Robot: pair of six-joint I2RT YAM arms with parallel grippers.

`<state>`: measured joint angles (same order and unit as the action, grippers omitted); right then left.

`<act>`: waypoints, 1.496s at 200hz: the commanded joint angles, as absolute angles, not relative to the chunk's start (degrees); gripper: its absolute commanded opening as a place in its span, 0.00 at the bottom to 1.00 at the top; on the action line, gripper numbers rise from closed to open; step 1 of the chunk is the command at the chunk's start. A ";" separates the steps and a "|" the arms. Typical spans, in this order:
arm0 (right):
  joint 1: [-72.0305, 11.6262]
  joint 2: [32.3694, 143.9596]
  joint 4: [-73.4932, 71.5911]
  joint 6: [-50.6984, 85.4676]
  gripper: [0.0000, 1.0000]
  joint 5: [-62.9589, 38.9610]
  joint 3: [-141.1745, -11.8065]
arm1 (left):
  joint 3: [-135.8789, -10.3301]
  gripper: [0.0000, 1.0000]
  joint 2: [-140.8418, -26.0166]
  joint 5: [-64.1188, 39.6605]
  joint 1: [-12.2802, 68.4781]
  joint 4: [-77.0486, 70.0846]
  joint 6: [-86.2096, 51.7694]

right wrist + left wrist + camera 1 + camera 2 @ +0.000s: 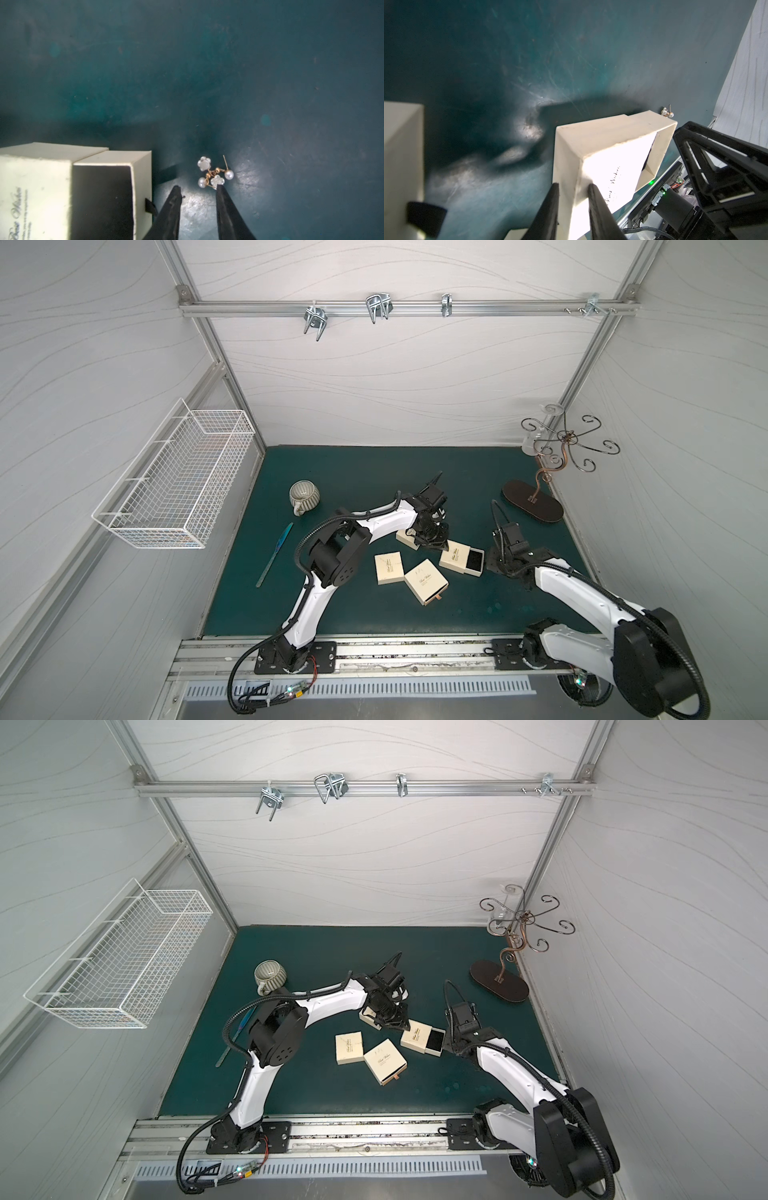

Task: Take out the earrings from the drawer-style jewelry box
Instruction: Place the earring at the center of the board, then close the drawer of the jewelry box.

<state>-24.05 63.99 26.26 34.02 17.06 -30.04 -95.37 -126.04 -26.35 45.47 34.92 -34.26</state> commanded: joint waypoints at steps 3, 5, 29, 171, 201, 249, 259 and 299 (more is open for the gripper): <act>-25.96 64.39 26.27 32.85 0.33 16.95 -31.81 | -92.61 0.27 -129.75 -20.13 45.79 37.20 -33.57; -26.00 64.50 26.21 32.86 0.33 16.96 -31.86 | -92.61 0.27 -129.73 -20.13 45.72 37.18 -33.57; -26.24 65.85 26.43 32.54 0.33 16.43 -32.47 | -92.42 0.27 -129.32 -21.08 45.98 36.56 -33.08; -31.89 69.17 23.73 28.39 0.32 13.98 -33.66 | -91.59 0.34 -127.75 -32.09 47.99 29.93 -28.44; -31.95 69.28 23.56 28.41 0.31 13.81 -33.71 | -90.99 0.36 -127.15 -32.30 48.16 29.41 -27.86; -31.92 69.66 23.61 28.48 0.31 14.14 -33.83 | -90.55 0.40 -126.25 -34.09 48.93 28.62 -25.81; -31.99 69.74 23.60 28.50 0.31 14.00 -33.79 | -90.62 0.40 -126.08 -34.56 49.11 28.31 -25.45; -32.07 69.87 23.21 27.59 0.31 12.63 -33.83 | -92.31 0.43 -126.81 -36.59 50.16 28.59 -24.01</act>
<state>-31.07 69.49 25.30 28.75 16.10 -32.73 -91.64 -125.21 -31.03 46.30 28.67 -26.28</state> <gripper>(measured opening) 0.312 0.431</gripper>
